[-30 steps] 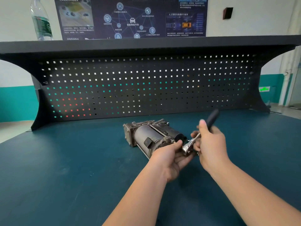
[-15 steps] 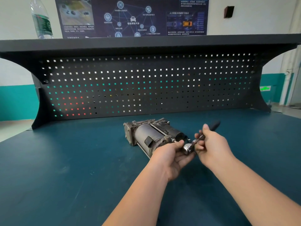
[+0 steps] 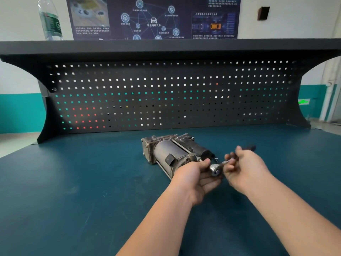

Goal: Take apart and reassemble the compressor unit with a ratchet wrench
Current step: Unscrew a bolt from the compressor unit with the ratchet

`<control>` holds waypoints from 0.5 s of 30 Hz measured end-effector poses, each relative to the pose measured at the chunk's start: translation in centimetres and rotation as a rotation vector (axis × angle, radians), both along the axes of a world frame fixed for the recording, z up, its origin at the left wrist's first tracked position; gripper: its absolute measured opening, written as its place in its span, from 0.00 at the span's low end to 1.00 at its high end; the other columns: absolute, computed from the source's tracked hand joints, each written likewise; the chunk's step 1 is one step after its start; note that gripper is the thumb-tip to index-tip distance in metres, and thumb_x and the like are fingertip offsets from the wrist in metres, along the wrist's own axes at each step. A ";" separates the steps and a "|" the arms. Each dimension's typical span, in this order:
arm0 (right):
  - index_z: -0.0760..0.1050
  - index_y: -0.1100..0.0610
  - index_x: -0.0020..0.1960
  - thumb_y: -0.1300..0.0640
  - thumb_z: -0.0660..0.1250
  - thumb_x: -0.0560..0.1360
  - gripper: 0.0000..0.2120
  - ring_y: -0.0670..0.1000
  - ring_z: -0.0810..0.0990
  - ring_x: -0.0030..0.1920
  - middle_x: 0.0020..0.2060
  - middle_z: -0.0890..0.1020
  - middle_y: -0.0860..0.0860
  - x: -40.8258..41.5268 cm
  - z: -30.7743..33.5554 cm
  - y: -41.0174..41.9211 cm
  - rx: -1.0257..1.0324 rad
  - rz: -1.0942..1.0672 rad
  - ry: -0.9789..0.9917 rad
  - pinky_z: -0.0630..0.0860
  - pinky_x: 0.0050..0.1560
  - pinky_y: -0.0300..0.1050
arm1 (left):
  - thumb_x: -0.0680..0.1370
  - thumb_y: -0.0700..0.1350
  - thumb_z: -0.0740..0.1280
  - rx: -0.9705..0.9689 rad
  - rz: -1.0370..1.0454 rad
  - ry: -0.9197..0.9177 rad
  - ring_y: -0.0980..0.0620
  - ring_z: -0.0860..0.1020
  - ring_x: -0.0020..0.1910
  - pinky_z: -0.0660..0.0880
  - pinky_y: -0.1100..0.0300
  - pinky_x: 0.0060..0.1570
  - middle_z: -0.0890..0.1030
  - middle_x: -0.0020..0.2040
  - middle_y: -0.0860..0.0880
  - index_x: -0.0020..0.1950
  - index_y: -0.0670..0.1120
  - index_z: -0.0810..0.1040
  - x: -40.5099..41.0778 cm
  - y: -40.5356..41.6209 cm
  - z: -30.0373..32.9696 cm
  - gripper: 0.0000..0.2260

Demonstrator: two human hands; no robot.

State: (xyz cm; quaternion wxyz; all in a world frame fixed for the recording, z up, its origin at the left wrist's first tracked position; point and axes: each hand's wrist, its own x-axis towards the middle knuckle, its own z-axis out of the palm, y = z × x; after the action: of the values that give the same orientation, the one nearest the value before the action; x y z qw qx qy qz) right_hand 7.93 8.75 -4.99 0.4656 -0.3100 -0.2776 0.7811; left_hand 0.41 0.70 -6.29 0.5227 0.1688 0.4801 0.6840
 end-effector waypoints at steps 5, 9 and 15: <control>0.69 0.55 0.40 0.52 0.59 0.80 0.12 0.42 0.66 0.17 0.29 0.74 0.52 0.0 0.4 -1.4 0.564 -0.124 -0.176 0.63 0.20 0.36 | 0.78 0.42 0.64 -0.008 0.017 0.029 0.47 0.81 0.33 0.80 0.60 0.29 0.81 0.38 0.41 0.50 0.37 0.77 0.2 0.0 -0.1 0.08; 0.70 0.48 0.43 0.45 0.63 0.74 0.07 0.46 0.73 0.32 0.28 0.76 0.45 0.1 -0.1 -3.5 1.506 -0.238 -0.675 0.68 0.34 0.39 | 0.78 0.43 0.63 0.013 -0.014 0.059 0.56 0.77 0.24 0.74 0.66 0.24 0.79 0.27 0.50 0.39 0.45 0.78 0.3 -0.2 -0.2 0.09; 0.70 0.54 0.39 0.53 0.62 0.80 0.11 0.43 0.66 0.17 0.28 0.75 0.52 0.0 0.6 -1.2 0.552 -0.134 -0.203 0.64 0.20 0.35 | 0.78 0.40 0.64 0.025 0.018 -0.028 0.49 0.81 0.28 0.80 0.58 0.30 0.81 0.34 0.41 0.48 0.37 0.77 0.2 -0.2 0.0 0.06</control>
State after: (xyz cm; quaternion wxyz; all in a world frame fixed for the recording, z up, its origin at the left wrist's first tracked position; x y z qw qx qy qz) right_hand 7.89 7.60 -4.40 0.5527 -0.2657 -0.5033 0.6087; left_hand 0.61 0.53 -6.30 0.5212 0.1613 0.4657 0.6967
